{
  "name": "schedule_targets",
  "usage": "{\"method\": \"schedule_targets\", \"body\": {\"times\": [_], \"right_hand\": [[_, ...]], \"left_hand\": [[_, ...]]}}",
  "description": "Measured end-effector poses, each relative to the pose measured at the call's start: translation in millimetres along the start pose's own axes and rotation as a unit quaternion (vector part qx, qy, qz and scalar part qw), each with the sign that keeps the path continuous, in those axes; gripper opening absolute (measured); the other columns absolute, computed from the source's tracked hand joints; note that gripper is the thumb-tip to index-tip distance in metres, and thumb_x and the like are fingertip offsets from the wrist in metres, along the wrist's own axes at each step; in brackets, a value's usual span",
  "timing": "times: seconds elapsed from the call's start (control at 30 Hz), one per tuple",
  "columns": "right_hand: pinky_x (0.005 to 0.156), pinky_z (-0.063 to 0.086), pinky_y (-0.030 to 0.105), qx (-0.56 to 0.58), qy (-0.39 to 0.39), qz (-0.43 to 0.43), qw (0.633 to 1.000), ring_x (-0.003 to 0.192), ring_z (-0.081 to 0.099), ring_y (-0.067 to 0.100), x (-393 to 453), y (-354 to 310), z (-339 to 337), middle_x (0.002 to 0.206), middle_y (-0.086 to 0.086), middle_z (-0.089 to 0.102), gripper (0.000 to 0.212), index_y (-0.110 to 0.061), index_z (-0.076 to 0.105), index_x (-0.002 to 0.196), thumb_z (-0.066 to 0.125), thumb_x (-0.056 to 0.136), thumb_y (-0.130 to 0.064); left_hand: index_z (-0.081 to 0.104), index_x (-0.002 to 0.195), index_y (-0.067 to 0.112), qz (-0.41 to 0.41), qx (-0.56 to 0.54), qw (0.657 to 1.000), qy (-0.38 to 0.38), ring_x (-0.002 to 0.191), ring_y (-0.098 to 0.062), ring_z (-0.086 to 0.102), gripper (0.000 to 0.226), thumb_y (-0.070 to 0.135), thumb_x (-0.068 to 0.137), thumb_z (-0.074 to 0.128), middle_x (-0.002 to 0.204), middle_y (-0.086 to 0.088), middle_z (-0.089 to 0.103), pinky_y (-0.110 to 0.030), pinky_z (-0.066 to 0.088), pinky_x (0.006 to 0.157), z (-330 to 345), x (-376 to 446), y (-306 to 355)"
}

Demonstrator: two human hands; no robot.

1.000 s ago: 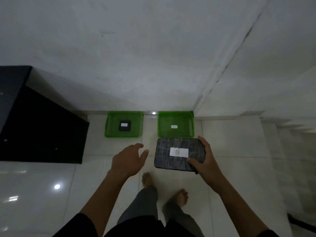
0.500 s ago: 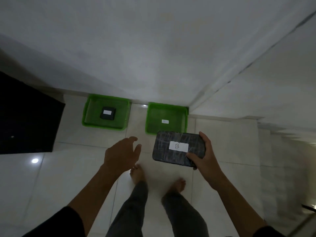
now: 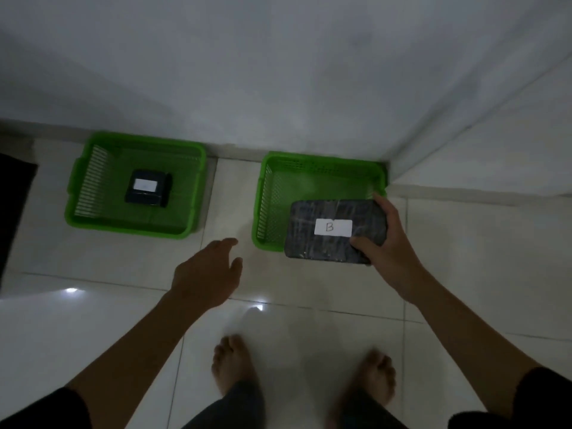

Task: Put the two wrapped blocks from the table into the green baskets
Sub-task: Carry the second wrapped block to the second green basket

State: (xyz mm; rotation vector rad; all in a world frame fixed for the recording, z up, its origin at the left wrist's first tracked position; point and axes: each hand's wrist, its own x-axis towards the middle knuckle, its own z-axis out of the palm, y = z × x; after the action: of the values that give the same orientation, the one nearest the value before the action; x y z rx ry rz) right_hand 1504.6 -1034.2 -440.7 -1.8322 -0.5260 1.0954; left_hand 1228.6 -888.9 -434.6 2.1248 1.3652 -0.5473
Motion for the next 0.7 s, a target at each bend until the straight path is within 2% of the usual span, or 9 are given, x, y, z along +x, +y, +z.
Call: {"method": "schedule_targets", "body": {"times": [0.13, 0.23, 0.37, 0.5, 0.57, 0.63, 0.7], "right_hand": [[0.072, 0.054, 0.012, 0.007, 0.009, -0.031, 0.999, 0.097, 0.059, -0.017, 62.3, 70.7, 23.1, 0.126, -0.018, 0.051, 0.081, -0.042, 0.033, 0.143, 0.072, 0.086, 0.002], [0.069, 0.055, 0.011, 0.007, 0.008, -0.047, 0.999, 0.094, 0.059, -0.018, 104.6, 114.4, 35.8, 0.123, -0.021, 0.049, 0.081, -0.037, 0.032, 0.145, 0.070, 0.087, 0.004], [0.073, 0.056, 0.013, 0.002, 0.017, -0.061, 0.998, 0.095, 0.058, -0.019, 154.8, 150.7, 39.6, 0.121, -0.023, 0.047, 0.083, -0.032, 0.031, 0.151, 0.069, 0.087, 0.005], [0.071, 0.053, 0.009, 0.011, 0.035, -0.070, 0.997, 0.092, 0.057, -0.022, 180.7, 173.7, 40.8, 0.126, -0.011, 0.049, 0.080, -0.028, 0.031, 0.151, 0.065, 0.089, 0.008], [0.069, 0.050, 0.005, 0.005, 0.042, -0.075, 0.996, 0.092, 0.056, -0.022, 187.7, 178.9, 40.6, 0.130, -0.005, 0.047, 0.079, -0.025, 0.030, 0.152, 0.064, 0.089, 0.009], [0.068, 0.048, 0.003, -0.011, 0.044, -0.081, 0.996, 0.096, 0.056, -0.015, 193.0, 182.6, 41.3, 0.132, -0.003, 0.045, 0.079, -0.022, 0.028, 0.152, 0.064, 0.089, 0.009], [0.067, 0.048, 0.002, -0.023, 0.043, -0.084, 0.995, 0.099, 0.054, -0.007, 197.0, 183.7, 41.2, 0.134, -0.003, 0.043, 0.079, -0.022, 0.027, 0.153, 0.064, 0.090, 0.007]], "left_hand": [[0.035, 0.149, 0.025, 0.005, -0.008, 0.999, 0.034, 0.128, -0.024, 0.050, 0.053, 0.038, 0.099, 0.045, 0.146, -0.004, 0.047, -0.042, 0.044, 0.100, 52.8, 75.4, -37.8], [0.037, 0.148, 0.022, 0.044, -0.023, 0.997, 0.055, 0.128, -0.026, 0.050, 0.052, 0.031, 0.098, 0.049, 0.149, -0.007, 0.044, -0.045, 0.046, 0.100, 83.4, 122.4, -61.5], [0.037, 0.149, 0.020, 0.090, -0.049, 0.989, 0.110, 0.130, -0.028, 0.047, 0.055, 0.024, 0.096, 0.052, 0.150, -0.009, 0.042, -0.046, 0.045, 0.103, 117.6, 177.5, -79.0], [0.038, 0.148, 0.018, 0.119, -0.041, 0.977, 0.169, 0.133, -0.035, 0.043, 0.057, 0.021, 0.094, 0.053, 0.150, -0.014, 0.041, -0.049, 0.042, 0.105, 142.4, 218.4, -82.3], [0.042, 0.146, 0.015, 0.124, -0.021, 0.976, 0.181, 0.131, -0.041, 0.041, 0.055, 0.023, 0.093, 0.049, 0.149, -0.019, 0.041, -0.051, 0.040, 0.105, 146.8, 232.0, -80.6], [0.043, 0.145, 0.012, 0.135, 0.017, 0.973, 0.186, 0.130, -0.045, 0.041, 0.057, 0.031, 0.092, 0.040, 0.147, -0.023, 0.042, -0.053, 0.037, 0.108, 149.4, 243.5, -81.9], [0.035, 0.150, 0.016, 0.130, 0.060, 0.975, 0.167, 0.139, -0.042, 0.032, 0.063, 0.043, 0.094, 0.025, 0.153, -0.020, 0.035, -0.053, 0.028, 0.113, 150.8, 251.9, -83.2]]}}
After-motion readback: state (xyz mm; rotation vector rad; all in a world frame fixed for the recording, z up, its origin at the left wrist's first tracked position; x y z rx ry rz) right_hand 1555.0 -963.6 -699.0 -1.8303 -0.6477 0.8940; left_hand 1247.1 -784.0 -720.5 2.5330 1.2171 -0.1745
